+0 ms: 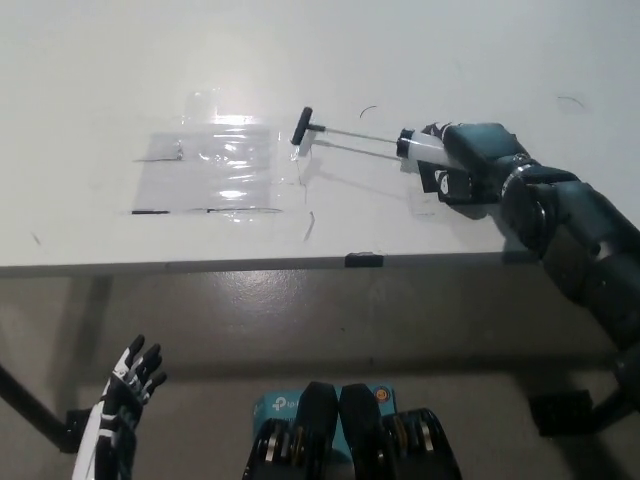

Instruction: The robot uses right hand to pick up a small white air pumper and uses its left hand to compress it, and then puts it on the desk

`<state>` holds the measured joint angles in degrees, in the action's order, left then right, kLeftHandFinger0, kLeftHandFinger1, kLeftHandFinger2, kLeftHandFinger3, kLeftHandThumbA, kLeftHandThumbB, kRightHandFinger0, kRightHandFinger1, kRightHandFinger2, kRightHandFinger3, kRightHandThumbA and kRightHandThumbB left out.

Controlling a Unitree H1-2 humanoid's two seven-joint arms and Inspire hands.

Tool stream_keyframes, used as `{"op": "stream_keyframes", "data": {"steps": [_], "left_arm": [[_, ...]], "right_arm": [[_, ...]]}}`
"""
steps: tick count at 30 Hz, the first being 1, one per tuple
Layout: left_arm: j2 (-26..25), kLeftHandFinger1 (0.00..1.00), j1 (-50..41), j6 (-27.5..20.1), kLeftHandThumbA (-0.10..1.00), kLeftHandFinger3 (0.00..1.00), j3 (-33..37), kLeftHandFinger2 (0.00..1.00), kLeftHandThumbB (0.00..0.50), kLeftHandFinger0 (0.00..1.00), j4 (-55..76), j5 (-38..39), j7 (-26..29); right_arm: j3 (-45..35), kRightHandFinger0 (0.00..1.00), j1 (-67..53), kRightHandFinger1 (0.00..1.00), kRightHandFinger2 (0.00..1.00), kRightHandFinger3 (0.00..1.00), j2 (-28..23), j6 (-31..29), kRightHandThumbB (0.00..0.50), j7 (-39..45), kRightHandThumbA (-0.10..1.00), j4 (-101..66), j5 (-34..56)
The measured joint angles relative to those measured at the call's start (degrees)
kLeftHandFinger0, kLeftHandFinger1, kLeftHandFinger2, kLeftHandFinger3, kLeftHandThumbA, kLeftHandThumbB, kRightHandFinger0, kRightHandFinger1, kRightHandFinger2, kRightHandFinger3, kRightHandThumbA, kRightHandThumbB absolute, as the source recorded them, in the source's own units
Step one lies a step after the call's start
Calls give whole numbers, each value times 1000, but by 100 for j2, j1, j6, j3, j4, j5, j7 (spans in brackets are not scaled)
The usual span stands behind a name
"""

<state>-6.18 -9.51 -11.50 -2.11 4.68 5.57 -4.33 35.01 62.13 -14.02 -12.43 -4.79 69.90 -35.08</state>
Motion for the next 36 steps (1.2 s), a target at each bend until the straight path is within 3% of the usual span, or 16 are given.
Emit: {"op": "stream_keyframes", "data": {"steps": [6,8,9,11,13,17,21,24,27,30,33,36], "left_arm": [[33,1000,13,7,1000,1000,-138,1000,89,1000,233,67,18],[31,1000,16,23,1000,1000,-160,1000,45,1000,317,72,20],[30,1000,34,31,1000,1000,-177,1000,49,1000,350,73,21],[31,1000,77,42,1000,1000,-211,1000,55,1000,397,76,22],[33,1000,122,75,1000,1000,-242,1000,50,1000,458,84,23],[38,1000,301,127,1000,1000,-310,1000,34,1000,547,90,23],[38,1000,540,177,1000,1000,-388,1000,64,1000,590,89,24],[37,1000,771,215,1000,1000,-420,1000,78,1000,662,76,25],[33,1000,918,233,1000,1000,-433,1000,99,1000,689,47,25],[31,1000,1015,245,1000,1000,-437,1000,90,1000,691,16,26],[26,1000,1148,261,1000,1000,-443,1000,90,1000,692,-57,29],[24,1000,1306,296,1000,1000,-446,1000,139,1000,728,-194,84]], "right_arm": [[-154,86,-495,593,884,951,-299,-57,130,92,-100,-1358,-5],[-214,97,-689,603,894,1000,-381,-55,116,159,-100,-1828,-3],[-249,68,-841,556,858,980,-439,-44,115,212,-100,-2124,-2],[-296,87,-1054,587,887,1000,-502,-7,129,303,-100,-2610,0],[-328,85,-1270,569,847,1000,-559,17,170,385,-100,-3050,2],[-431,98,-1694,568,831,978,-673,78,190,563,-100,-3902,13],[-531,39,-2080,505,790,918,-755,200,186,776,-100,-4768,19],[-589,34,-2386,499,795,924,-823,304,207,979,-100,-5548,30],[-599,20,-2667,501,802,932,-865,427,187,1169,-100,-6199,32],[-600,30,-2857,510,811,931,-889,537,203,1352,-100,-6709,35],[-601,7,-3108,462,792,759,-930,726,220,1654,-100,-7476,51],[-647,0,-3277,466,808,775,-974,905,193,1992,-100,-8133,66]]}}
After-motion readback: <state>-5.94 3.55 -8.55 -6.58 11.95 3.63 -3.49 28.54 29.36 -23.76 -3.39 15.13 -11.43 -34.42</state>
